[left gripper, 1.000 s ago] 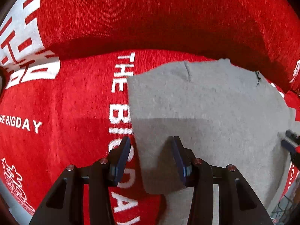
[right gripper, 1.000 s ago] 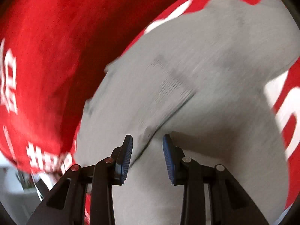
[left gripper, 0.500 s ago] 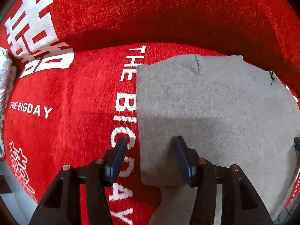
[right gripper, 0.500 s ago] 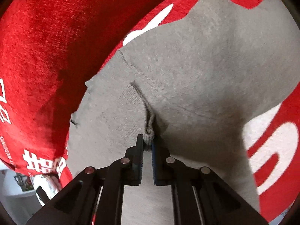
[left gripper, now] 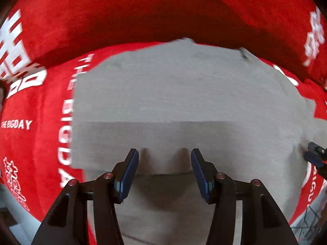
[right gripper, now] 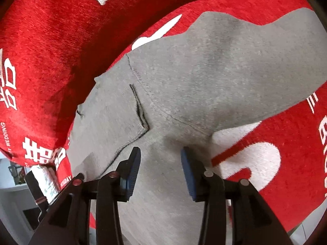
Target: Fold small clothes
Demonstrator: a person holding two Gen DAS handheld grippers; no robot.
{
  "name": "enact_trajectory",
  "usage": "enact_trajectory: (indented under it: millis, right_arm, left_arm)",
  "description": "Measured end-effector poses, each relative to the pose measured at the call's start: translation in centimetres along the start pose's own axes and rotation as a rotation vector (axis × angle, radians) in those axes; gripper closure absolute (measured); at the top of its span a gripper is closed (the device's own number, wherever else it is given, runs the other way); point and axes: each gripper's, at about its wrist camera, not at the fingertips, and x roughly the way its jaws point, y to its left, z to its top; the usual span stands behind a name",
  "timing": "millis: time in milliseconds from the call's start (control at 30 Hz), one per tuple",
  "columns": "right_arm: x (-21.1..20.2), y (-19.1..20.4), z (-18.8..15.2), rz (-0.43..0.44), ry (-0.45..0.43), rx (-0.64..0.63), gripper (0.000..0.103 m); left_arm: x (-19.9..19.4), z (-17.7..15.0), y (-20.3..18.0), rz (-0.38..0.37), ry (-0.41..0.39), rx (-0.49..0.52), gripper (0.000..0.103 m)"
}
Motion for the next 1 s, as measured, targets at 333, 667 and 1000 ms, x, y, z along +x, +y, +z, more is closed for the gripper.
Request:
enact_trajectory:
  millis: [333,667,1000]
  right_arm:
    - [0.1,-0.7,0.7,0.046,0.032,-0.019,0.052]
    - [-1.5,-3.3,1.5,0.059,0.016,0.007,0.027]
    - [-3.4,-6.5,2.1,0.102,-0.043,0.082,0.001]
  left_arm:
    - [0.4,-0.3,-6.2,-0.002,0.027,0.040,0.010]
    - [0.8,0.1,-9.2,0.070,0.049,0.083,0.010]
    - [0.5,0.4,-14.8,0.066,0.055,0.148,0.010]
